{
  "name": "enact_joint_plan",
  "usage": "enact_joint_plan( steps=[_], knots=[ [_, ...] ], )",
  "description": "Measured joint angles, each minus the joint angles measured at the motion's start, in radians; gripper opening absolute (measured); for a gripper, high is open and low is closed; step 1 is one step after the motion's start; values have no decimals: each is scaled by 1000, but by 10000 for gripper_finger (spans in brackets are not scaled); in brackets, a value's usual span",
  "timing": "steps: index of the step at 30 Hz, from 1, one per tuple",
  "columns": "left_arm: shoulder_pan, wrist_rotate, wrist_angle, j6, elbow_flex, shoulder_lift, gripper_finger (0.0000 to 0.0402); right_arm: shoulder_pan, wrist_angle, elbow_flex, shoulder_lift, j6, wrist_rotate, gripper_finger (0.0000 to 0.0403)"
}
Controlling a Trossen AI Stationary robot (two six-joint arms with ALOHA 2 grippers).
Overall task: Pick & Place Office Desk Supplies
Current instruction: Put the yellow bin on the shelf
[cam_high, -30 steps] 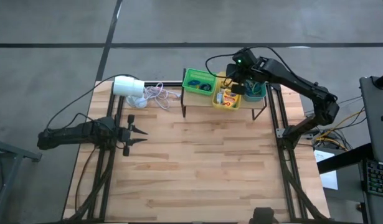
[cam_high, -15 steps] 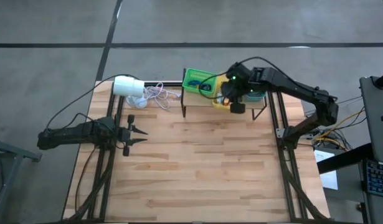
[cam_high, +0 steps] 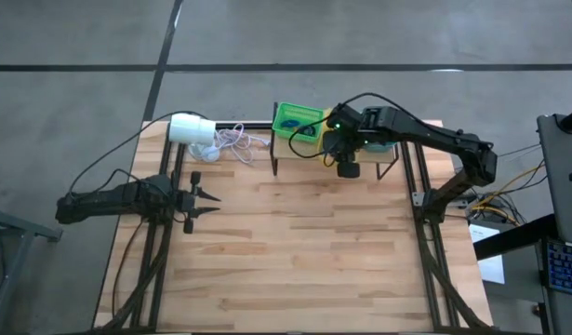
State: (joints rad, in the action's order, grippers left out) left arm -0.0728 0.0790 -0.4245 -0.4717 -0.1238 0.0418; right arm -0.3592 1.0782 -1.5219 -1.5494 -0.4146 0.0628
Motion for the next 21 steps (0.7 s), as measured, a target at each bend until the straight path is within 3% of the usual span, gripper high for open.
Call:
enact_joint_plan(
  steps=[10, 21],
  knots=[
    [0, 0, 0, 0, 0, 0, 118, 2, -12, -9, 31, 20, 3, 135],
    [0, 0, 0, 3, 0, 0, 118, 4, -5, -28, 68, 135, -172, 137]
  ],
)
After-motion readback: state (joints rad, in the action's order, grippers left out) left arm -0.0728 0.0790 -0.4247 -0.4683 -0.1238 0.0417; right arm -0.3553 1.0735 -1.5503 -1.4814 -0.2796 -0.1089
